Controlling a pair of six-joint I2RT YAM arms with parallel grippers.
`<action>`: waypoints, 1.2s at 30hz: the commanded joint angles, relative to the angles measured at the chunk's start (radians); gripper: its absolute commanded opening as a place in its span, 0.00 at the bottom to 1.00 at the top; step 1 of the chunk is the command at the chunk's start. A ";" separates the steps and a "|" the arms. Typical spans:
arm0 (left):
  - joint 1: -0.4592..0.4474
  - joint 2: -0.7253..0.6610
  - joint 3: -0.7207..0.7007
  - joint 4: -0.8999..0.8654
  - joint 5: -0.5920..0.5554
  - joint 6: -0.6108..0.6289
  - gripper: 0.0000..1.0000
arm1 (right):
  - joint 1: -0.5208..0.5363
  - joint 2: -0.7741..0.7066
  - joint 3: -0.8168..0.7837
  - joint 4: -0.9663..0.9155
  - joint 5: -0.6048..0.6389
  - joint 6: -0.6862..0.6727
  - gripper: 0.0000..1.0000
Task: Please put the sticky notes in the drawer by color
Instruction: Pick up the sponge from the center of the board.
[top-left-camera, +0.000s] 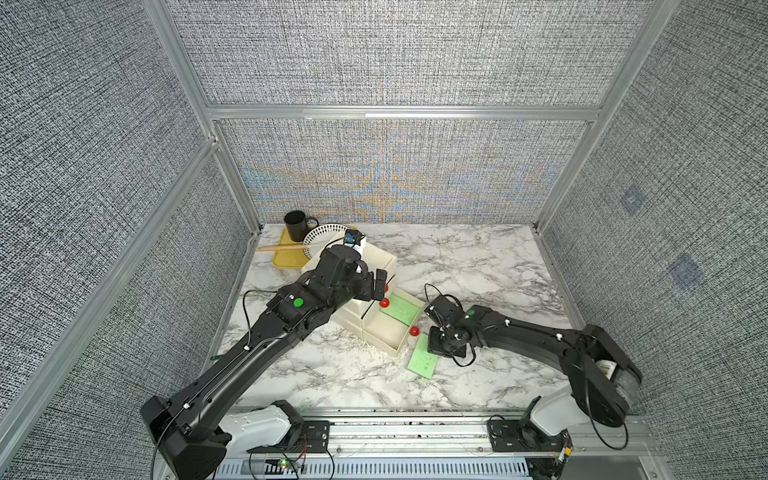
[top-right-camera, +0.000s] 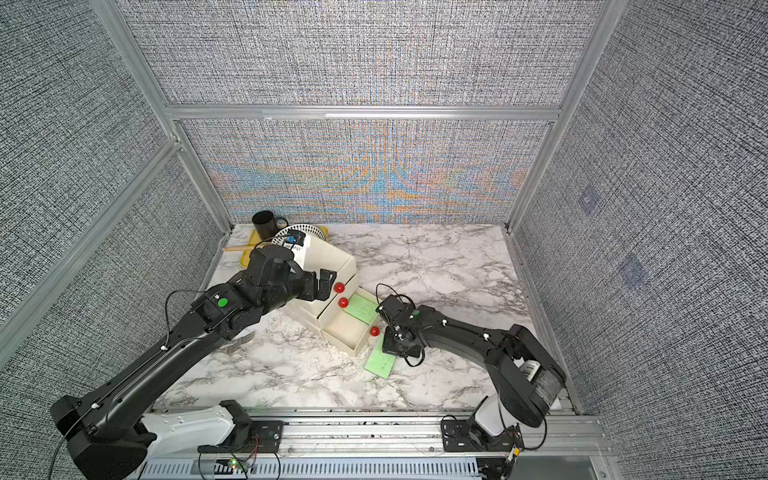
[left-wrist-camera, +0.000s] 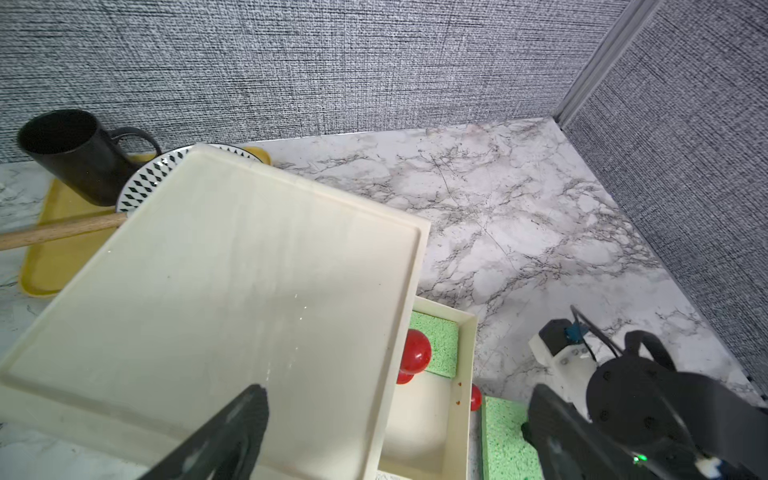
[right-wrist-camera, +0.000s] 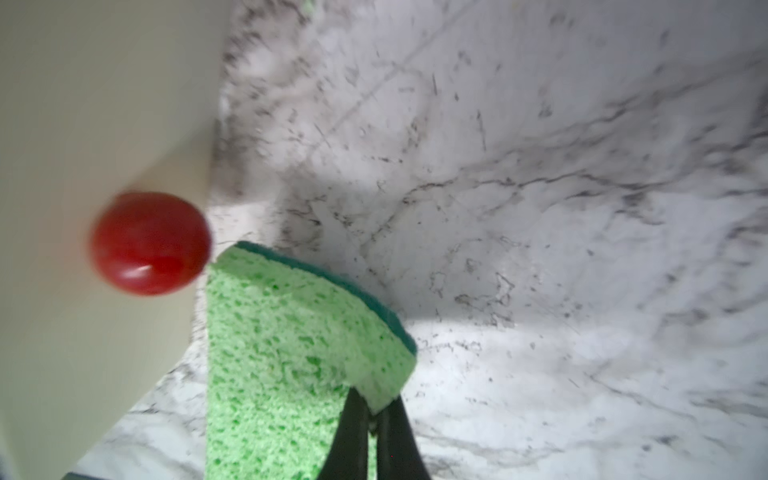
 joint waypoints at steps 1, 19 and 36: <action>0.001 0.011 0.019 -0.001 0.123 0.043 1.00 | -0.002 -0.067 0.055 -0.081 0.087 -0.079 0.00; -0.001 0.191 0.110 0.061 0.577 -0.015 0.96 | 0.010 -0.308 0.299 0.019 -0.052 -0.334 0.00; -0.011 0.229 0.131 0.077 0.716 -0.016 0.02 | 0.029 -0.298 0.377 0.027 -0.008 -0.353 0.11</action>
